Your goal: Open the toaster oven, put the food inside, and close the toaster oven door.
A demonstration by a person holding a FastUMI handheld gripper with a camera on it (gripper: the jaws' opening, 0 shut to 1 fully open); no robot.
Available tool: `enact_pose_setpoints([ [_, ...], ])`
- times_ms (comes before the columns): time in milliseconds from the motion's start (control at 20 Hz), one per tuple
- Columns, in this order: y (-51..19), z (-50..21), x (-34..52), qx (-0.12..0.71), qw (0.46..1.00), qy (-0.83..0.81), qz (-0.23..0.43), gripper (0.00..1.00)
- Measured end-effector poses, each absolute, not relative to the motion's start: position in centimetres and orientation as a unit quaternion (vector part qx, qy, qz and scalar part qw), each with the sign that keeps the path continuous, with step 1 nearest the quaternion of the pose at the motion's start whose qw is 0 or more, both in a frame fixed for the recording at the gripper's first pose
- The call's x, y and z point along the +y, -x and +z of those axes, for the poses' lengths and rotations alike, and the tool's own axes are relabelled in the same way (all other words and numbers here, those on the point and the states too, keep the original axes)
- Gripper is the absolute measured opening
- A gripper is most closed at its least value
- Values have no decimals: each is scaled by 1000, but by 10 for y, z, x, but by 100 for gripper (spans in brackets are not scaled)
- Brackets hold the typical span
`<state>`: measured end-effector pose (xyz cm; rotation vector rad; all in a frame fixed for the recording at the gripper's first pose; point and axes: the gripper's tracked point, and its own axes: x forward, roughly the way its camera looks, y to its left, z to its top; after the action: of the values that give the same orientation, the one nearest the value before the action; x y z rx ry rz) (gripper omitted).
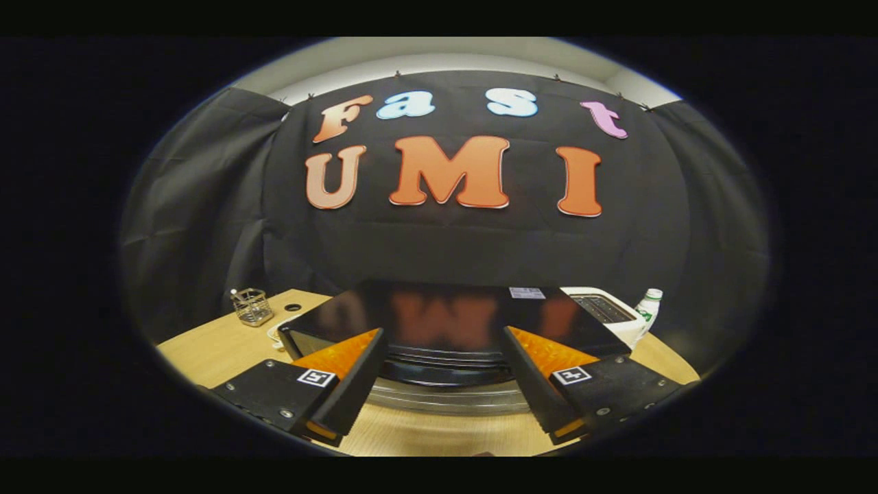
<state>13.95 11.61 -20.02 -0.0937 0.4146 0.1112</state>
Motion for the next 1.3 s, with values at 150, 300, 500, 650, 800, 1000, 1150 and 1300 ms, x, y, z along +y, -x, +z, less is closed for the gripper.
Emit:
enact_pose_setpoints([
  [150,-138,-202,119,204,977,34,60,97],
  [300,-128,-198,121,181,981,25,71,96],
  [500,-113,-197,127,163,981,1,105,83],
  [650,-95,-199,126,172,978,9,121,74],
  [800,-61,-202,127,176,974,24,139,74],
  [1000,-11,-226,126,204,963,46,170,74],
  [1150,16,-247,125,229,953,62,189,74],
  [1300,29,-278,126,282,936,52,203,74],
])
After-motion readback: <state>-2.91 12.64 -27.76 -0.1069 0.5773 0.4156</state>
